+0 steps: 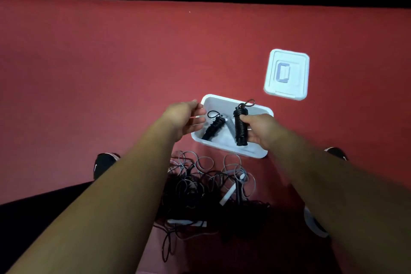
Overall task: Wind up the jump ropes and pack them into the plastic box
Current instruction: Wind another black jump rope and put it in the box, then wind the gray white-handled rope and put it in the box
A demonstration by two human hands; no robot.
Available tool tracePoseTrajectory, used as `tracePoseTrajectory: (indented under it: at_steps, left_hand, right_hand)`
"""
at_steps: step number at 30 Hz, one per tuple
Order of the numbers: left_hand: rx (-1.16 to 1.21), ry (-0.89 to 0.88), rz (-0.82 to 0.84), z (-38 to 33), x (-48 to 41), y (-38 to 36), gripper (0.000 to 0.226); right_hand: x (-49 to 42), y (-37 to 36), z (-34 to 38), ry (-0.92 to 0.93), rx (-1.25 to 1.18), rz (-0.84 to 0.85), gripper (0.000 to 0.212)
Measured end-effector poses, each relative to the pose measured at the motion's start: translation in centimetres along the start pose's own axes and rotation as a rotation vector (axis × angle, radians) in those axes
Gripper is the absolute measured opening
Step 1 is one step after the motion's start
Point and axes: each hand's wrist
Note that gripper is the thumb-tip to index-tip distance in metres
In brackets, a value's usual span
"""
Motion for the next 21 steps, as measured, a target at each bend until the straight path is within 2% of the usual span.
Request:
tracePoseTrajectory:
  at_steps: [10, 21]
  left_hand:
    - [-0.022, 0.106, 0.043, 4.7, -3.3, 0.3, 0.027]
    - [-0.086, 0.105, 0.006, 5.9, -1.7, -0.1, 0.026]
  right_hand:
    - [-5.3, -1.0, -3.2, -0.137, 0.011, -0.05, 0.025]
    - [-0.4, 1.1, -3.3, -0.126, 0.021, 0.044, 0.024]
Point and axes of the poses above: each hand's wrist, its own x-axis away from the middle knuckle, its own y-axis out of the back of the hand, z = x × y, and after that the axes turned 4 degrees about -y, right-handed
